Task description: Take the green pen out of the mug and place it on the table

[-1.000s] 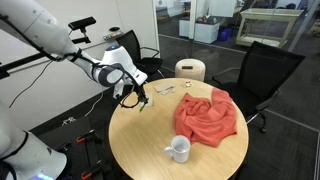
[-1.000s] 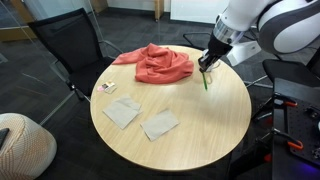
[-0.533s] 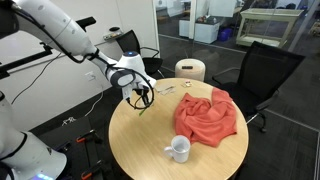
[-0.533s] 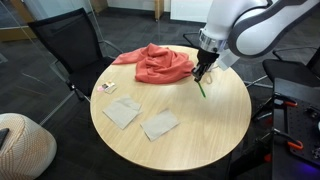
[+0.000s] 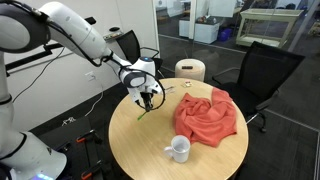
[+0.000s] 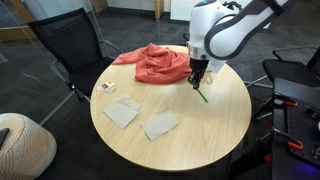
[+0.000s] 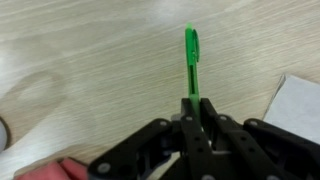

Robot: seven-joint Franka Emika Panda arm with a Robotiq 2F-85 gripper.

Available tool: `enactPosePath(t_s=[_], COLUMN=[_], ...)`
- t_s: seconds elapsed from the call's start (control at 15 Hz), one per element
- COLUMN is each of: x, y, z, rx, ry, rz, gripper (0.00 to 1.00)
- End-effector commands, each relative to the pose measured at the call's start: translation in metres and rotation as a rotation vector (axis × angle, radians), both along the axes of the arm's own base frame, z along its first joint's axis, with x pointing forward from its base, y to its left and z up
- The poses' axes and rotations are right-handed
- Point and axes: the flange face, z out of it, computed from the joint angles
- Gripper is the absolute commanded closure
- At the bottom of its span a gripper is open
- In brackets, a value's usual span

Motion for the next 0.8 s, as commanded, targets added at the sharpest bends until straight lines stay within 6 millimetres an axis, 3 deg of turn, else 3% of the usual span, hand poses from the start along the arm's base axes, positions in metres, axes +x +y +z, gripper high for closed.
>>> enactPosePath(t_s=[0.0, 0.4, 0.53, 0.73], x=[0.016, 0.027, 0.029, 0.029], y=[0.008, 0.028, 0.029, 0.028], z=[-0.018, -0.044, -0.047, -0.044], rx=[0.021, 0.032, 0.020, 0.005], ry=[0.054, 0.034, 0.029, 0.011], rz=[0.064, 0.163, 0.167, 0.164], gripper=[0.97, 0.97, 0.60, 0.40])
